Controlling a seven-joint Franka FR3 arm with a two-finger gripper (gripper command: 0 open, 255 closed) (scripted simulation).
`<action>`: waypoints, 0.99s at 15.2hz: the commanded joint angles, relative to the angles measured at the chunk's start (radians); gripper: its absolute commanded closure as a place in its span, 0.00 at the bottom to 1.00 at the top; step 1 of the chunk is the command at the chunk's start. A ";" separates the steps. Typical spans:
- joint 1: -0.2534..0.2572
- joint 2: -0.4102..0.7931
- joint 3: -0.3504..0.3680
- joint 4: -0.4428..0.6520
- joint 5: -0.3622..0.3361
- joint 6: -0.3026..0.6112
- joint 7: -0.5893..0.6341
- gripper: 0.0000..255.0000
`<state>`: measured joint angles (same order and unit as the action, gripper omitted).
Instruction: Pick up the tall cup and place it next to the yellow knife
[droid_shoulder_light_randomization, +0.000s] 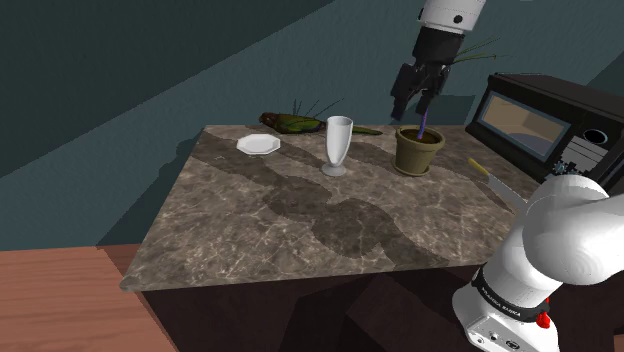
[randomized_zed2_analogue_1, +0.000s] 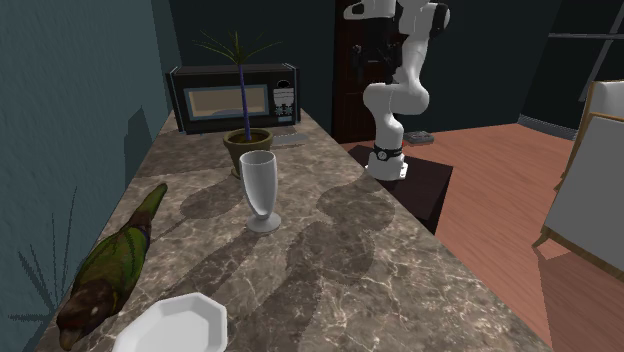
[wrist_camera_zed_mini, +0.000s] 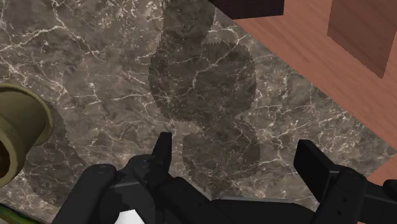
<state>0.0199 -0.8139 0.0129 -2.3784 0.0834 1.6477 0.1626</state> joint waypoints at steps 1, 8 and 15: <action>0.000 0.000 0.000 0.000 0.000 0.000 0.000 0.00; -0.026 0.228 -0.033 0.045 -0.040 0.184 -0.047 0.00; -0.047 0.478 -0.065 0.154 -0.065 0.328 -0.085 0.00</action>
<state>-0.0252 -0.3742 -0.0492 -2.2383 0.0208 1.9500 0.0809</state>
